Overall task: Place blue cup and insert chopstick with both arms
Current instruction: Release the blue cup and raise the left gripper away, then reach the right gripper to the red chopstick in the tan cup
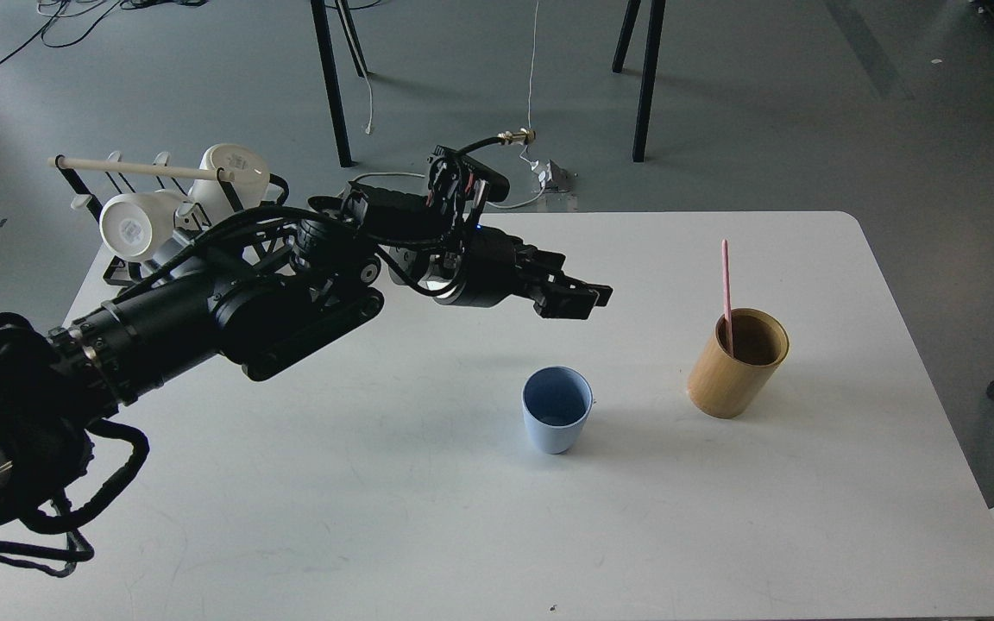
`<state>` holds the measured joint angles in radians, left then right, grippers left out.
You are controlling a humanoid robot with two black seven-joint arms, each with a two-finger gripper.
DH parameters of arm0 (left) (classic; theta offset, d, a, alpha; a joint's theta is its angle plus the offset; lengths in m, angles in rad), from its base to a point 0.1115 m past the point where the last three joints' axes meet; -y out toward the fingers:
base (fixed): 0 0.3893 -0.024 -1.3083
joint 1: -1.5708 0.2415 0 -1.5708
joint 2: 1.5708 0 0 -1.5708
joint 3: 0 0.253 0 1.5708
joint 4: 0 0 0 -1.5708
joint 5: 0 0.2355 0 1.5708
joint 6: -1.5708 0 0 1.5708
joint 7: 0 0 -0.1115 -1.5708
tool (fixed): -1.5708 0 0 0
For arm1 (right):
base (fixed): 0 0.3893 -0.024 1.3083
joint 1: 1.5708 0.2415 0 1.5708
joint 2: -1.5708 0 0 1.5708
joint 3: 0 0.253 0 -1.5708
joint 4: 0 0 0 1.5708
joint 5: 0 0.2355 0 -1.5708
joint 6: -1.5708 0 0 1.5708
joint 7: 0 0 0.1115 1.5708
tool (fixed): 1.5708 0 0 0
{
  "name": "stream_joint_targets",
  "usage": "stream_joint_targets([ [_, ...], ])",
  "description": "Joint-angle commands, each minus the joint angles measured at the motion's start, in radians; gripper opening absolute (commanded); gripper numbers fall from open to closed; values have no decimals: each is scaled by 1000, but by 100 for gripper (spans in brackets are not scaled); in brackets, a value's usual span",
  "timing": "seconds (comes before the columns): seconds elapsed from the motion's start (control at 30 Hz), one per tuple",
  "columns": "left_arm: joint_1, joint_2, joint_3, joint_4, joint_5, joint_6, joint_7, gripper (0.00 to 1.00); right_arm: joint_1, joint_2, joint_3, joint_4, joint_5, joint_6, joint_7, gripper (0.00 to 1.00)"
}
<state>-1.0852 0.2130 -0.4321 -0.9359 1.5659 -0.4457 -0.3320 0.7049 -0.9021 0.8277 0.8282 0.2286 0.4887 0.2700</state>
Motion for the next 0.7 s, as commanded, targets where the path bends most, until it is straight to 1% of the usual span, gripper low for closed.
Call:
stream_joint_targets([
  [0.0,21,103,-123,2,-373,-7,-7,99,-64,-78,1,147,-60,0,2,100],
  [0.1,51,167,-143,15,-718,-5,-9,99,-79,-142,-12,259,-199,-4,2,100],
  [0.2,65,200,-145,55,-1049,-8,-19,99,-88,-178,-39,383,-409,-108,2,100],
  [0.27,67,204,-143,118,-1289,-25,-19,99,-90,-201,-67,475,-568,-180,0,100],
  [0.3,67,204,-145,146,-1372,-40,-15,99,-90,-210,-85,508,-627,-211,-2,100],
  [0.37,67,203,-143,202,-1508,-43,-13,99,-88,-228,-133,569,-754,-289,-5,100],
  [0.43,68,203,-145,262,-1595,-43,-12,99,-82,-242,-177,618,-927,-363,-5,100],
  [0.5,70,203,-145,337,-1636,-43,-15,99,-79,-242,-187,634,-1133,-404,-5,100],
  [0.6,74,192,-145,449,-1690,-43,-18,99,-77,-229,-187,634,-1374,-423,-6,100],
  [0.67,83,189,-145,486,-1719,-43,-18,99,-82,-224,-194,631,-1463,-423,-6,100],
])
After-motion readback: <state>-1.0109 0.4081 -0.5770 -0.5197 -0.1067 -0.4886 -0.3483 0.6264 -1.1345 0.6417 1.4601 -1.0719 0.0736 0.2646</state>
